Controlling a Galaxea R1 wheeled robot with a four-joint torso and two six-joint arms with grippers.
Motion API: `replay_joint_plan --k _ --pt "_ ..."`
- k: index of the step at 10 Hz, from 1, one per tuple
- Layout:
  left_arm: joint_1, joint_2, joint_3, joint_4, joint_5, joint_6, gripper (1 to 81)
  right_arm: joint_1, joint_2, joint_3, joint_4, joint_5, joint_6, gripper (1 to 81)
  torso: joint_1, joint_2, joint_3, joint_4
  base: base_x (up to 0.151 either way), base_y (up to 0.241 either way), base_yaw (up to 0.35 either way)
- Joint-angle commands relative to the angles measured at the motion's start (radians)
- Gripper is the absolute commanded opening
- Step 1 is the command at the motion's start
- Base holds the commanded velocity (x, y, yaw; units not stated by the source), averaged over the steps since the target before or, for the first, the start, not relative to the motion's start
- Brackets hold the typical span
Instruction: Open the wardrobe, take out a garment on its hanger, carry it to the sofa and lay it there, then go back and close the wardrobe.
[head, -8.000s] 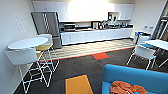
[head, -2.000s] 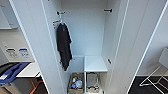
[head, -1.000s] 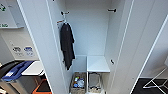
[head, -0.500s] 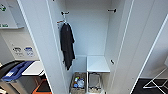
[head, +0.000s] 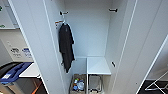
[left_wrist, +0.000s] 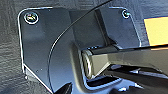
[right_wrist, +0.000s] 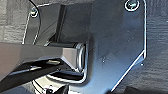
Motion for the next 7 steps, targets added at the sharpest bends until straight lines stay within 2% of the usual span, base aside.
replay_joint_plan --k 1,5,7 --pt "-0.028 -0.001 0.004 -0.005 0.034 0.001 81.1 0.024 0.002 0.001 -0.004 -0.060 -0.001 81.1 0.000 0.000 0.000 0.000 0.101 0.000 0.000" --pt "-0.028 -0.001 0.004 -0.005 0.034 0.001 81.1 0.021 0.004 0.001 -0.004 -0.060 -0.001 81.1 0.000 0.000 0.000 0.000 0.101 0.000 0.000" --pt "-0.028 -0.001 0.004 -0.005 0.034 0.001 81.1 0.023 0.004 0.001 -0.004 -0.060 -0.001 81.1 0.001 0.000 0.000 0.000 0.037 0.000 0.000"
